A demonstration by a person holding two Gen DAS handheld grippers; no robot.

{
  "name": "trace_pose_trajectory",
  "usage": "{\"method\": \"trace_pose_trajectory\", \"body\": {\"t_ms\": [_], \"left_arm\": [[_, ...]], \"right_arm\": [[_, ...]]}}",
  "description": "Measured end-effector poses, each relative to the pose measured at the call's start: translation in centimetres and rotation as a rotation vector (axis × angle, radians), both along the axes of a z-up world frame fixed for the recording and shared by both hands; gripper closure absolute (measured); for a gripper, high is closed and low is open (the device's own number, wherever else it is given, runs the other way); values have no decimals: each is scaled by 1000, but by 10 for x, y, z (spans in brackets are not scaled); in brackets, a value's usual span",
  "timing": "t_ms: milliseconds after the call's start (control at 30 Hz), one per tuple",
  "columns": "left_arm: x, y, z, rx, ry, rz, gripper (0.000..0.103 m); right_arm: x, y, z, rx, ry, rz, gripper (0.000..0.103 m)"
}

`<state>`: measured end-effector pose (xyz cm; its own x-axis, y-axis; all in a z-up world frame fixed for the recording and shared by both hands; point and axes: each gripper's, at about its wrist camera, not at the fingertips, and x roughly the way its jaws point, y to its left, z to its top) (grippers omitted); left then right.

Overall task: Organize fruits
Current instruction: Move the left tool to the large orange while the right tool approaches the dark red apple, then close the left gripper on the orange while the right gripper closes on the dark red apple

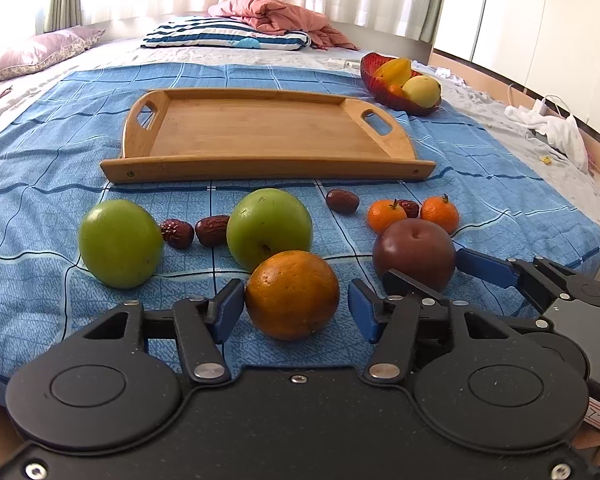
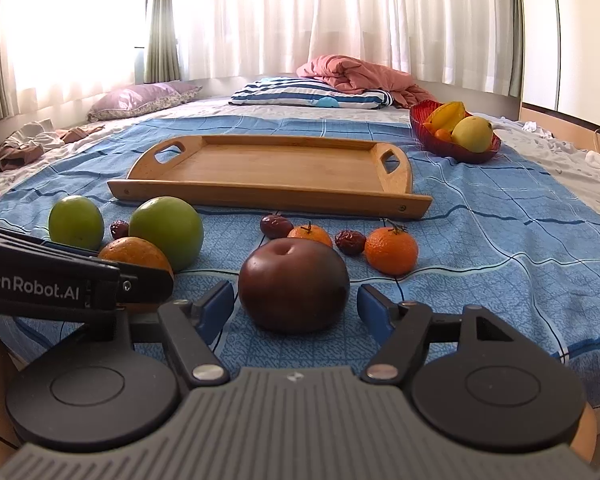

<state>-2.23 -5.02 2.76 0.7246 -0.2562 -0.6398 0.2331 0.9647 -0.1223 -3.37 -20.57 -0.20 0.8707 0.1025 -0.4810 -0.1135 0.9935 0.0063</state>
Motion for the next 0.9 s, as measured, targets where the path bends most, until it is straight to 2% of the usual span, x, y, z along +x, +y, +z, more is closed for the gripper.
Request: {"method": "trace_pose_trajectory", "body": {"t_ms": [433,733,900], "left_arm": [[1,5,1,-13,-3,6,52],[-2,4,2,7,-17,-7,53],[-2,4,0,-4,-26,2,53]], "right_arm": [[6,-4,-1,24,20,23,23],[16,-18,1,145,57,14,23],[20,-11,0,86,43,11,25]]}}
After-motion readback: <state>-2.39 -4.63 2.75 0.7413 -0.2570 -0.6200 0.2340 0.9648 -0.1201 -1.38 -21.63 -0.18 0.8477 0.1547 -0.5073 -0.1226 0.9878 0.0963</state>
